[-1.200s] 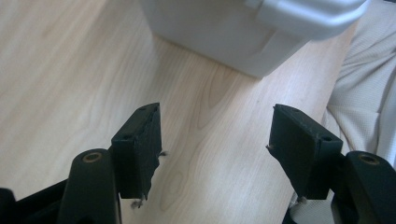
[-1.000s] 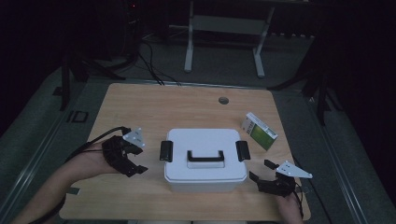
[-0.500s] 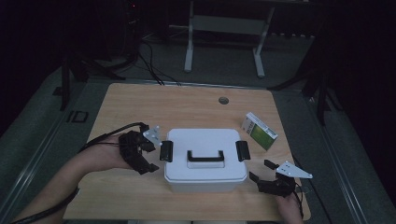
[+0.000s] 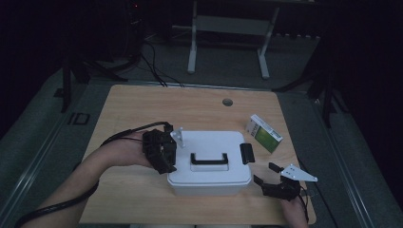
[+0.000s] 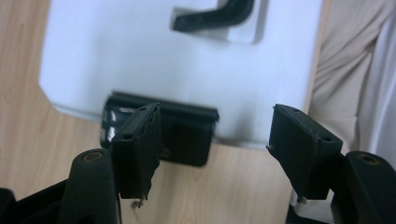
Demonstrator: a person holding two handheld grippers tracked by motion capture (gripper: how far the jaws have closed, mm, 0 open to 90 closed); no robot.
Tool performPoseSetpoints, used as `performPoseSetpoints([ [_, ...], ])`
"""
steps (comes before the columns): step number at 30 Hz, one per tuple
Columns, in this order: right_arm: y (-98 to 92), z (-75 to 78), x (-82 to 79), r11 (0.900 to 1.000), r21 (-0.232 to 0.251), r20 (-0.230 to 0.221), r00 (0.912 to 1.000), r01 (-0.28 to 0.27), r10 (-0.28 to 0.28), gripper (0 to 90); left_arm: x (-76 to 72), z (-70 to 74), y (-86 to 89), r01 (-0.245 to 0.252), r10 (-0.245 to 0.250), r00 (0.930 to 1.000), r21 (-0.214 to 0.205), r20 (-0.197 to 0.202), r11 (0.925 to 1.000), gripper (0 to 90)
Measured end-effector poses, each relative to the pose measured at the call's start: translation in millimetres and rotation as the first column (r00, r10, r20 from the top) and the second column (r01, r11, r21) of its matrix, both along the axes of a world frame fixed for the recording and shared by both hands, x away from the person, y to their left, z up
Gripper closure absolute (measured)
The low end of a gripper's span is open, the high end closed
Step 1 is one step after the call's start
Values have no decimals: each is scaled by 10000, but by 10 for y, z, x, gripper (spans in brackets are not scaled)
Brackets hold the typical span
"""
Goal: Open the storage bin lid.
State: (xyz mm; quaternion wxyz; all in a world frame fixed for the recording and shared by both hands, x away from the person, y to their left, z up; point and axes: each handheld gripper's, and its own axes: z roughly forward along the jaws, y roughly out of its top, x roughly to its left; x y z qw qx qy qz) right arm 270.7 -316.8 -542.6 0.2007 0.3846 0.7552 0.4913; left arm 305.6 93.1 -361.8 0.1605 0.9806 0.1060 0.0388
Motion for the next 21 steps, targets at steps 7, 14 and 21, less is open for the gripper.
performPoseSetpoints([
  [7, 2, -2, 3, 9999, -11, -24, 9999, -109, 109, 138, 45, 24, -178, 349, -350, 9994, 102, 60, 9993, 348],
  [14, 9, -5, 2, 9999, -64, -42, 9999, -161, 161, 139, 100, 30, -355, 641, -642, 9979, 219, 26, 9977, 348],
  [21, 3, -8, 5, 9998, -22, -92, 9997, -207, 207, 139, 159, 40, -533, 1010, -1012, 9948, 194, 64, 9947, 348],
])
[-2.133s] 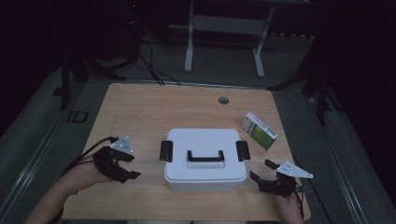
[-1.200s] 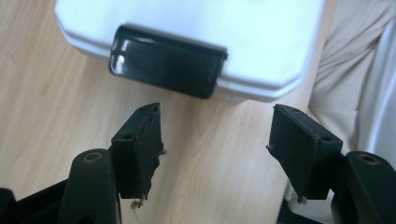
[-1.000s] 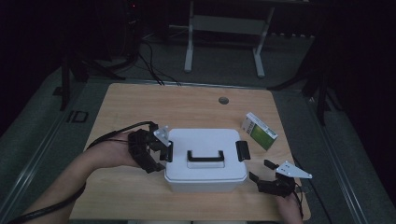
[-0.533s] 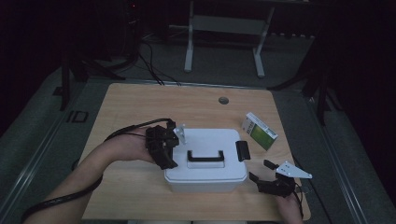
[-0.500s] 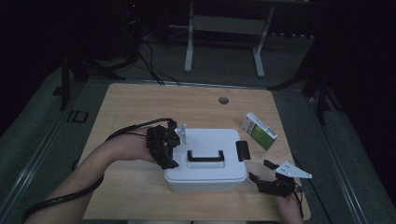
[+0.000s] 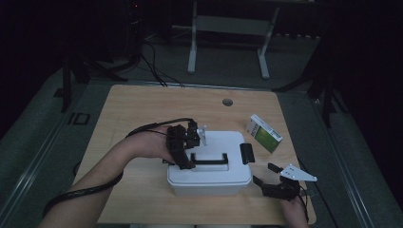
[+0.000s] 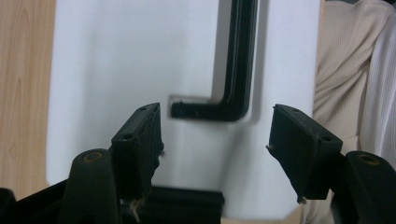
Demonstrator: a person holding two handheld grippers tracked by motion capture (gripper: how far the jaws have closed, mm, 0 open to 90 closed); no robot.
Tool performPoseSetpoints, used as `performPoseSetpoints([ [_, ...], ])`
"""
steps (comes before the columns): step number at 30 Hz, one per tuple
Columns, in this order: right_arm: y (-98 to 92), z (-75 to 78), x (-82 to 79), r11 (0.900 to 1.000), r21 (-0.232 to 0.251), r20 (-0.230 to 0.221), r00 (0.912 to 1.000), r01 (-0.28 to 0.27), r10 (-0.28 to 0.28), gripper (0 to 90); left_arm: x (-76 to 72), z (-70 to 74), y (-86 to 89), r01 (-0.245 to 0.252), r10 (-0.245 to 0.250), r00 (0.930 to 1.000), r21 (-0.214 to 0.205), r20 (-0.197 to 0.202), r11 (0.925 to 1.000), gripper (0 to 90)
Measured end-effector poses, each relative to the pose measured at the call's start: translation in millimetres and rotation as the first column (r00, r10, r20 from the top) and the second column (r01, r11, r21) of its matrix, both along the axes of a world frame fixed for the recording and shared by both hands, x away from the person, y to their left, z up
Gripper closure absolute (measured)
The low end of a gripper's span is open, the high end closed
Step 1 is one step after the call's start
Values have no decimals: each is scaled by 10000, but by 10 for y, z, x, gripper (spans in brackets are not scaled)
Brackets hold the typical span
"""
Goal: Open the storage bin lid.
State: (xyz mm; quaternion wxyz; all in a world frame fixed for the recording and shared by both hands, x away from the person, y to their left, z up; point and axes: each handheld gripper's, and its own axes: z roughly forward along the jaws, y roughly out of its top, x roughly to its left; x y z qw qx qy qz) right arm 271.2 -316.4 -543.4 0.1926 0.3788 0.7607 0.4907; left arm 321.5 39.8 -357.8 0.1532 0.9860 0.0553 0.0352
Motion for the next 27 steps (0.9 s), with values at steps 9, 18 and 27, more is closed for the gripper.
performPoseSetpoints([
  [9, 17, -7, 0, 9997, -102, -47, 9998, -204, 203, 139, 12, -43, -233, 356, -353, 9993, 220, -130, 9991, 348],
  [18, 15, -8, 0, 9997, -70, -53, 9997, -222, 222, 139, -6, -102, -411, 850, -846, 9963, 400, -122, 9956, 400],
  [27, 23, -11, 1, 9995, -109, -83, 9995, -292, 291, 139, -17, -112, -518, 1018, -1022, 9947, 507, 65, 9935, 538],
])
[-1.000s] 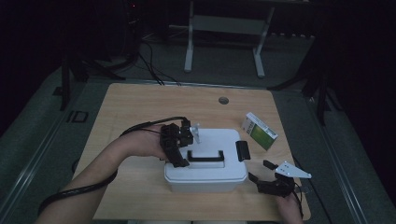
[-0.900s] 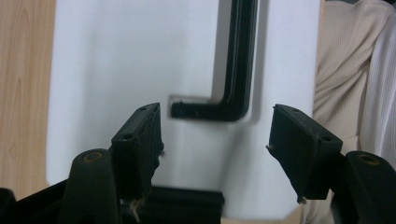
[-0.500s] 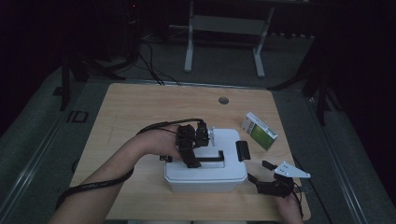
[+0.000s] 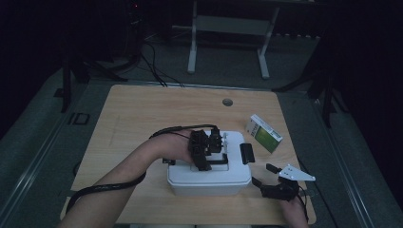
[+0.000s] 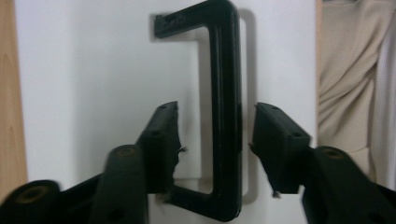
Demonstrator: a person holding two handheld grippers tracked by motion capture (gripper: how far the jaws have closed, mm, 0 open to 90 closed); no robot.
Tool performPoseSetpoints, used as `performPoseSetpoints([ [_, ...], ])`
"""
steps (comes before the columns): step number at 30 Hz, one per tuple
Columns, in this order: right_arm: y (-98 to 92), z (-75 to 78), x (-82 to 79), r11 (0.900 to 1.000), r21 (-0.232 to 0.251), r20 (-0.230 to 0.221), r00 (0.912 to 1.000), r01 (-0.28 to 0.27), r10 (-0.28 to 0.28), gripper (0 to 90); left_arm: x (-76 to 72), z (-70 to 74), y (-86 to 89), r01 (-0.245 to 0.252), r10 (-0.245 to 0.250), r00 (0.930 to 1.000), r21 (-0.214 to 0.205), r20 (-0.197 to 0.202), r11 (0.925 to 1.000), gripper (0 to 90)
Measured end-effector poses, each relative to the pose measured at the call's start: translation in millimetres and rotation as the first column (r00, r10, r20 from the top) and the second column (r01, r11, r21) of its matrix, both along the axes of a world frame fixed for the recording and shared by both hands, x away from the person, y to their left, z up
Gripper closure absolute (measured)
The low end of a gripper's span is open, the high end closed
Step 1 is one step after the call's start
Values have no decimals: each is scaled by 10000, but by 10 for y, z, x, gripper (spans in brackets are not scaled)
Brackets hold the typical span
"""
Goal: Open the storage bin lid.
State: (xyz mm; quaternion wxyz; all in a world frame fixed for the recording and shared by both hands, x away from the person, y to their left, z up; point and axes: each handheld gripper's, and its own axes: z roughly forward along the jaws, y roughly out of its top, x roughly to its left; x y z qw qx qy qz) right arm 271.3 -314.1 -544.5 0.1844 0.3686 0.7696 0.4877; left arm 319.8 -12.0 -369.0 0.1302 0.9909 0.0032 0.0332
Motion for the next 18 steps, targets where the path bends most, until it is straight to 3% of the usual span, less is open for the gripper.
performPoseSetpoints([
  [3, -1, 1, 0, 10000, 25, -10, 10000, 4, -4, 139, 1, 11, -24, -16, 13, 9997, 122, 234, 9999, 619],
  [8, -4, 1, 1, 10000, 34, -9, 10000, 3, -3, 139, 4, 39, -33, 64, -64, 10000, 160, 44, 9999, 714],
  [12, -3, -2, 1, 10000, 28, -10, 10000, -6, 6, 139, 6, 77, -14, -1, 0, 9997, 52, 229, 10000, 740],
  [18, 0, -1, 1, 10000, 25, -23, 10000, -12, 12, 139, 69, 136, 1, -219, 220, 9996, -43, 190, 9998, 774],
])
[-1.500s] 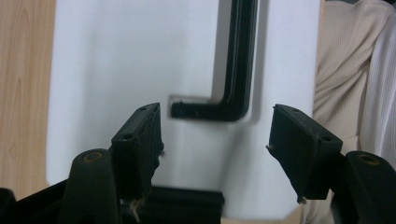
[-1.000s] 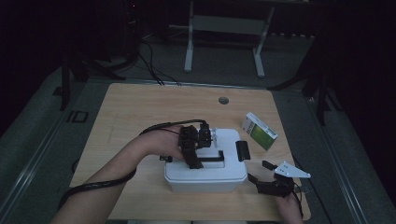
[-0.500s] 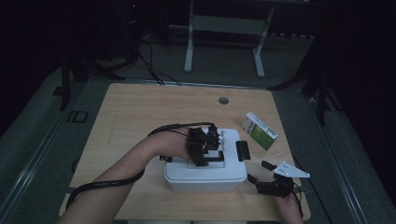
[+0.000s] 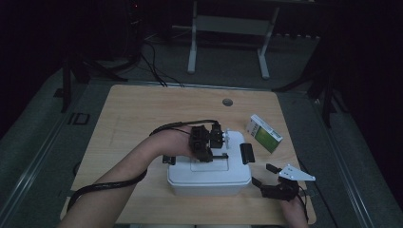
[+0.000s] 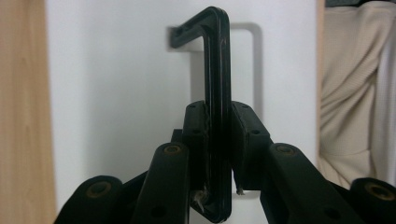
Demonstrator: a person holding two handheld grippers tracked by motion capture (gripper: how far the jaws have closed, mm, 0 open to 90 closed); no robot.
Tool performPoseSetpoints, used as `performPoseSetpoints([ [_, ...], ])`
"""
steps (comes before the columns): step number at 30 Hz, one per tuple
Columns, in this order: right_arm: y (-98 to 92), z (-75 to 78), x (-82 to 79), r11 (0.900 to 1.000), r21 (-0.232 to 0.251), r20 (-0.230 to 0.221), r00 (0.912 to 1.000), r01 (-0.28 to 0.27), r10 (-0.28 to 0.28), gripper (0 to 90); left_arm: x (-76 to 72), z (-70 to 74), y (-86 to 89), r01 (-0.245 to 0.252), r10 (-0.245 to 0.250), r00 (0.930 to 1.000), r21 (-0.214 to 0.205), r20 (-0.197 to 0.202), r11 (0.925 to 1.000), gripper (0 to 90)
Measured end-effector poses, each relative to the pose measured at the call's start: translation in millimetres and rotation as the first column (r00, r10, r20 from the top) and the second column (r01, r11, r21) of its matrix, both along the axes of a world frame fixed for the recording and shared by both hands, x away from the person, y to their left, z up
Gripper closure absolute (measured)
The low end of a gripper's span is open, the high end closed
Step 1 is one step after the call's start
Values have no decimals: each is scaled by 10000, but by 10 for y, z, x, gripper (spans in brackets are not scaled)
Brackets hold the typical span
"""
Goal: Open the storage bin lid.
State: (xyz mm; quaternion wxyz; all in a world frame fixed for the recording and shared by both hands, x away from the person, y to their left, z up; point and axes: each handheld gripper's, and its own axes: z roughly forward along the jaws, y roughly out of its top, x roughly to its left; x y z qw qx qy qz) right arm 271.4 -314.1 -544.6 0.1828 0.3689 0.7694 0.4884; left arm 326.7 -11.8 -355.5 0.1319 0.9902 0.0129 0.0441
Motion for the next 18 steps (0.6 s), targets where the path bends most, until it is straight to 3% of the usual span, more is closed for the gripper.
performPoseSetpoints([
  [6, -8, -2, 1, 10000, 17, -36, 10000, 4, -4, 139, 45, 24, -8, -100, 93, 9988, 145, 475, 9998, 788],
  [15, -13, -1, 2, 10000, 63, -40, 10000, -11, 11, 139, 142, 27, -42, -218, 203, 9994, 528, 282, 9984, 828],
  [18, -11, 0, 0, 10000, 64, -65, 10000, -16, 17, 139, 175, 35, -48, -321, 323, 9995, 698, -23, 9970, 833],
])
